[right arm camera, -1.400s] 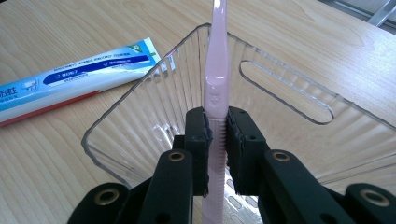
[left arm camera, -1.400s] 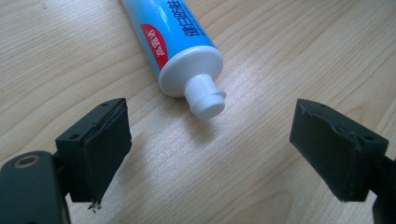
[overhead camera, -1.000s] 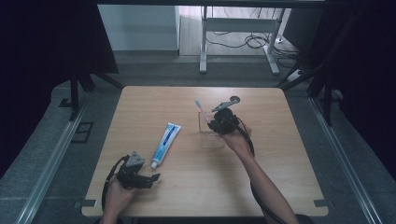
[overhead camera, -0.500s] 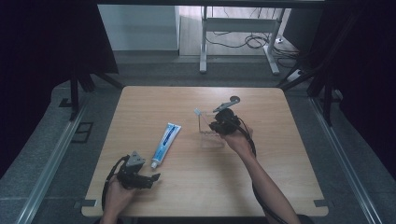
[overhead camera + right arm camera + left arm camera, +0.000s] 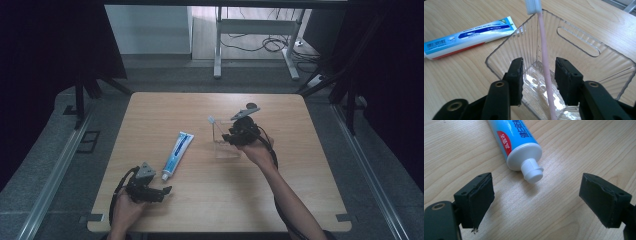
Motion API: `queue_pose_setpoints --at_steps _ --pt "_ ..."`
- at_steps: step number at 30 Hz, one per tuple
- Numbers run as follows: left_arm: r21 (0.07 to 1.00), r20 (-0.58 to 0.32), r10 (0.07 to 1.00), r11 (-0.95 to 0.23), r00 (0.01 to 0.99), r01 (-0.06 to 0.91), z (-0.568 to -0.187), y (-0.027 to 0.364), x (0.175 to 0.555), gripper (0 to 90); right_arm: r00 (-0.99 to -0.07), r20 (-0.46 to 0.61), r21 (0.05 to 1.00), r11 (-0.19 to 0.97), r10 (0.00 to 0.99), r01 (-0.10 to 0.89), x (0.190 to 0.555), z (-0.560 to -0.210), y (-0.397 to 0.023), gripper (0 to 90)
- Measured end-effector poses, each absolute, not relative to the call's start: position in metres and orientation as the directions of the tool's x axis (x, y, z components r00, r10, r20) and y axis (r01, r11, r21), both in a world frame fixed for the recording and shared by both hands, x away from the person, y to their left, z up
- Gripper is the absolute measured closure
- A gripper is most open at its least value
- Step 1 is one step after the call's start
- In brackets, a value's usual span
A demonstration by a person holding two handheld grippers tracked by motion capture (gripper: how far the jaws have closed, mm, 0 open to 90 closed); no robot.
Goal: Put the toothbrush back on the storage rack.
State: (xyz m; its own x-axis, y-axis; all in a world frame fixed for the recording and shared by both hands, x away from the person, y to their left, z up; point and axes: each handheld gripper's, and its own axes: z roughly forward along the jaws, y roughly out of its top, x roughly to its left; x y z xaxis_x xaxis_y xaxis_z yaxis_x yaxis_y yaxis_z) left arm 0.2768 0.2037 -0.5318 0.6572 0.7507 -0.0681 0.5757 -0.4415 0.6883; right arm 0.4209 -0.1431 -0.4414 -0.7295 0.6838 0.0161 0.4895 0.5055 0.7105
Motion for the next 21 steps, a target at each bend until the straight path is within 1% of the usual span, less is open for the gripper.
queue_pose_setpoints --at_steps 1,2,5,6,21 --pt "0.688 -0.068 0.751 -0.441 0.657 0.576 -0.532 0.204 0.277 12.6 -0.729 0.016 0.711 0.505 0.684 0.489 0.421 -0.441 -0.143 56.2" --pt "0.689 -0.069 0.751 -0.441 0.657 0.576 -0.532 0.204 0.277 12.6 -0.732 0.02 0.719 0.499 0.681 0.484 0.419 -0.44 -0.144 52.2" --pt "0.688 -0.068 0.75 -0.443 0.658 0.575 -0.532 0.204 0.277 12.6 -0.737 0.021 0.722 0.5 0.676 0.479 0.417 -0.439 -0.146 49.5" --pt "0.688 -0.067 0.75 -0.443 0.658 0.575 -0.532 0.204 0.277 12.6 -0.741 0.022 0.73 0.496 0.672 0.471 0.415 -0.437 -0.147 46.7" --pt "0.69 -0.068 0.749 -0.442 0.659 0.574 -0.532 0.203 0.277 12.6 -0.757 -0.001 0.749 0.502 0.653 0.433 0.399 -0.427 -0.162 31.1"
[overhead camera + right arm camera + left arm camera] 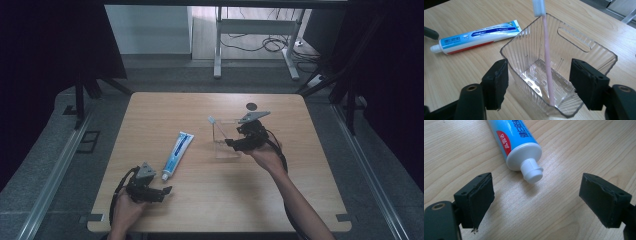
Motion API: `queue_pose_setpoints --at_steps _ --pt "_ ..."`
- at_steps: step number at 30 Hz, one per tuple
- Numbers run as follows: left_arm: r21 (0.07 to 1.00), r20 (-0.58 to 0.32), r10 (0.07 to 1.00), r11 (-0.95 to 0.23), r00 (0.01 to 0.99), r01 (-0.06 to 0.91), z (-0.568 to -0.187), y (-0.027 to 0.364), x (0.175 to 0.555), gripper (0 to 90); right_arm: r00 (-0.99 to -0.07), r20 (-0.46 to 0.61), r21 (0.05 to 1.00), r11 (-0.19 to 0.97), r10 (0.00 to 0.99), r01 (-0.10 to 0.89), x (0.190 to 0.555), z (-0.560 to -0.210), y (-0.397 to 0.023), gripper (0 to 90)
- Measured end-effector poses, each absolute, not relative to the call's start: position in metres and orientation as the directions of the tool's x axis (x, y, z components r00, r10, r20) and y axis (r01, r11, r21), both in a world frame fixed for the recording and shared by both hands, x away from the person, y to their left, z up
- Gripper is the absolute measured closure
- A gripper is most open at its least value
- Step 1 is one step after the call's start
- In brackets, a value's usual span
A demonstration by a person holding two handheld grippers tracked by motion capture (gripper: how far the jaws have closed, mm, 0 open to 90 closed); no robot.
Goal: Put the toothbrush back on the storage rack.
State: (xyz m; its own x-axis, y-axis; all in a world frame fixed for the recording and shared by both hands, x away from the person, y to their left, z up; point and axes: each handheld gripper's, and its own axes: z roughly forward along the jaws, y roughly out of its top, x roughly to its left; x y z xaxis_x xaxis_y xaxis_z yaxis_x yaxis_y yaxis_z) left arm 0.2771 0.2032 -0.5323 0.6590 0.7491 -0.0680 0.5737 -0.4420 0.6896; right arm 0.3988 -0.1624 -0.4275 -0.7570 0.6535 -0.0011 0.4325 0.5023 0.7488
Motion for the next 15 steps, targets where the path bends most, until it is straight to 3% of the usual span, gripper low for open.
queue_pose_setpoints --at_steps 15 --pt "0.697 -0.073 0.756 -0.428 0.65 0.576 -0.532 0.203 0.277 12.6 -0.764 -0.005 0.761 0.498 0.646 0.416 0.382 -0.422 -0.182 24.7"
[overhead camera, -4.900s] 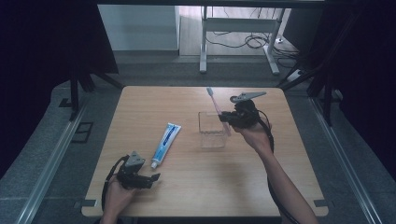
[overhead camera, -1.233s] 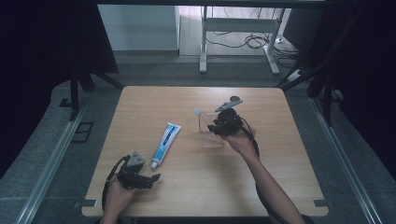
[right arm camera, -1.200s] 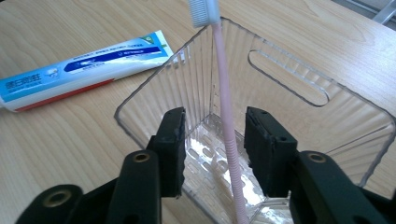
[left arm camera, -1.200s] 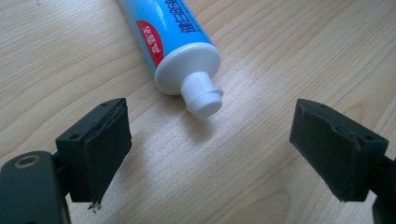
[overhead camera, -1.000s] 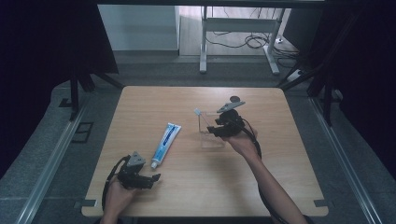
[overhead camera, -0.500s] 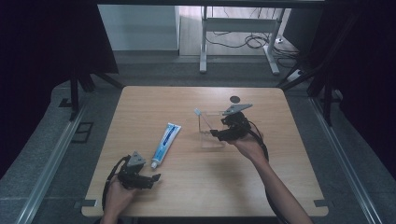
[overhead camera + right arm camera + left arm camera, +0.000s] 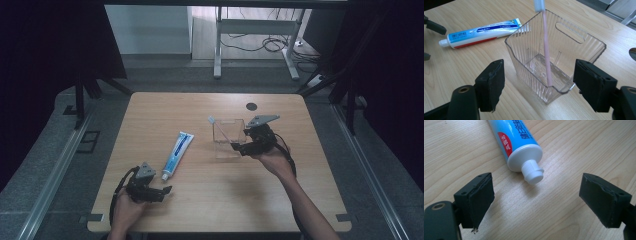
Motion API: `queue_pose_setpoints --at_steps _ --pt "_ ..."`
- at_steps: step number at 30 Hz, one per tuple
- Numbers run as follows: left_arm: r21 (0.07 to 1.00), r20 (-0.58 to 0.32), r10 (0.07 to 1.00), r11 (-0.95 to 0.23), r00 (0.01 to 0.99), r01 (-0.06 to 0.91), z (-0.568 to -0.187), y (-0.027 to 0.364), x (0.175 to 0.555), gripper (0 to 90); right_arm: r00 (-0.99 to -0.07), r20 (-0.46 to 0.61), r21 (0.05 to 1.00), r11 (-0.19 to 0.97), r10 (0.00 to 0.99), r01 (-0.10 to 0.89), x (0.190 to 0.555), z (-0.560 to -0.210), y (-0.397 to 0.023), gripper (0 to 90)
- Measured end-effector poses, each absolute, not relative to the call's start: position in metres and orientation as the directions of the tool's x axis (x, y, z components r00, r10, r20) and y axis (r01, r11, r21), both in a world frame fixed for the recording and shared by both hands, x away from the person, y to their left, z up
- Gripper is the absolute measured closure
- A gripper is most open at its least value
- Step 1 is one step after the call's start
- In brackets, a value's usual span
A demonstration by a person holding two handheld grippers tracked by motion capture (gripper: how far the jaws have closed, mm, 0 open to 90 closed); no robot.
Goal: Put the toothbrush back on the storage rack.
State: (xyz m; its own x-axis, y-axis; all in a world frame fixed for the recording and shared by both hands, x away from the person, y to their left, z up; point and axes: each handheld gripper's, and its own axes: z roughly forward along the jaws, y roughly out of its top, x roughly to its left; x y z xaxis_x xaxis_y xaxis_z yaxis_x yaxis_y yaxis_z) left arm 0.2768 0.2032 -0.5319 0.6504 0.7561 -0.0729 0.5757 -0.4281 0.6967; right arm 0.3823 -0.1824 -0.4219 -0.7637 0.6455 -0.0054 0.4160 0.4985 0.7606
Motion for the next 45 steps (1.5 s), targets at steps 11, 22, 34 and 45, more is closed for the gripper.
queue_pose_setpoints --at_steps 11,22,34,45 --pt "0.697 -0.064 0.752 -0.437 0.656 0.568 -0.532 0.203 0.277 12.6 -0.766 -0.027 0.764 0.507 0.643 0.398 0.369 -0.423 -0.2 17.3" --pt "0.699 -0.078 0.755 -0.424 0.652 0.575 -0.532 0.202 0.277 12.6 -0.767 -0.041 0.757 0.521 0.641 0.395 0.355 -0.425 -0.215 14.0" --pt "0.698 -0.083 0.755 -0.422 0.651 0.578 -0.531 0.201 0.278 12.6 -0.742 -0.041 0.76 0.503 0.67 0.413 0.339 -0.43 -0.24 9.4" --pt "0.694 -0.085 0.759 -0.42 0.646 0.585 -0.531 0.2 0.277 12.8 -0.709 -0.031 0.774 0.466 0.704 0.429 0.324 -0.433 -0.263 4.2"
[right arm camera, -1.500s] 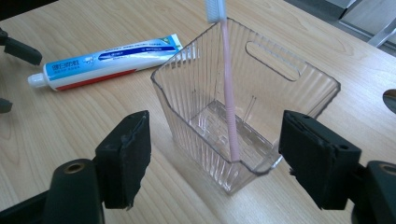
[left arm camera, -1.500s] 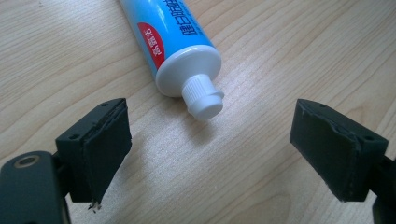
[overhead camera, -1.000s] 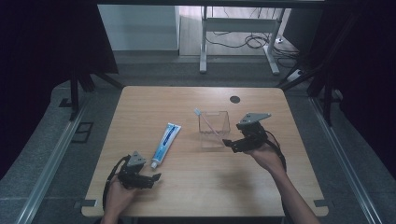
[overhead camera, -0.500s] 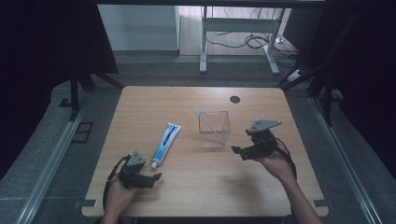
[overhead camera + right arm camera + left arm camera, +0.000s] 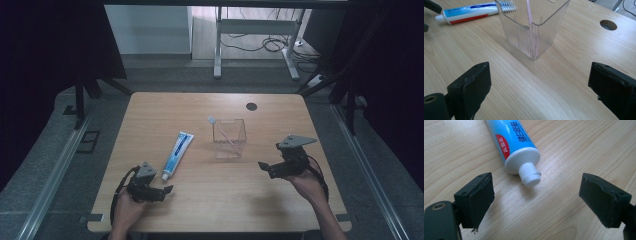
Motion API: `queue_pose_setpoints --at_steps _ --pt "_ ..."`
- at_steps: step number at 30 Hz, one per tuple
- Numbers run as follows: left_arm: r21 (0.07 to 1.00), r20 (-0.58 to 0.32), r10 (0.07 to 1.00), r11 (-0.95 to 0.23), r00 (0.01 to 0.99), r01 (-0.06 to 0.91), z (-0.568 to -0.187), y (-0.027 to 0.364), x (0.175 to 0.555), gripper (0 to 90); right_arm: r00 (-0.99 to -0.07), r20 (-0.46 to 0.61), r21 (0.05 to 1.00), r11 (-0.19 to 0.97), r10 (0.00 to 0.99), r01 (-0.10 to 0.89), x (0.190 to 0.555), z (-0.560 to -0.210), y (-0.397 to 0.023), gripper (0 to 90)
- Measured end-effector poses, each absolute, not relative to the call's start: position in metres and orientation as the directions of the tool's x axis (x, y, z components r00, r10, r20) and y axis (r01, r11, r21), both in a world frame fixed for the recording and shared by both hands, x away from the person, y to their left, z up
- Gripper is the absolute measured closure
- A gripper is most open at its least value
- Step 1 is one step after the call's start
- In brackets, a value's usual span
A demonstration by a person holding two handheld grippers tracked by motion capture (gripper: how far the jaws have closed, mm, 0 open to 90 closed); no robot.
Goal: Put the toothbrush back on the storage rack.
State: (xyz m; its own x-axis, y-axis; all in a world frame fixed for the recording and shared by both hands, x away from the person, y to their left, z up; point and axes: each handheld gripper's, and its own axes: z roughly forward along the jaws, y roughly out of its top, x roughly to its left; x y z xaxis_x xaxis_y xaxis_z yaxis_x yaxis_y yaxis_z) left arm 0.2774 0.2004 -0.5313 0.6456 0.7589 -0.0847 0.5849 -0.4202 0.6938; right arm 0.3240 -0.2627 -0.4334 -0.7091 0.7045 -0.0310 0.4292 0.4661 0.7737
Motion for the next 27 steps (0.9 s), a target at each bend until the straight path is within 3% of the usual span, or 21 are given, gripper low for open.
queue_pose_setpoints --at_steps 27 --pt "0.67 -0.065 0.755 -0.452 0.652 0.589 -0.532 0.197 0.277 13.3 -0.642 0.004 0.8 0.383 0.767 0.463 0.295 -0.485 -0.299 4.6"
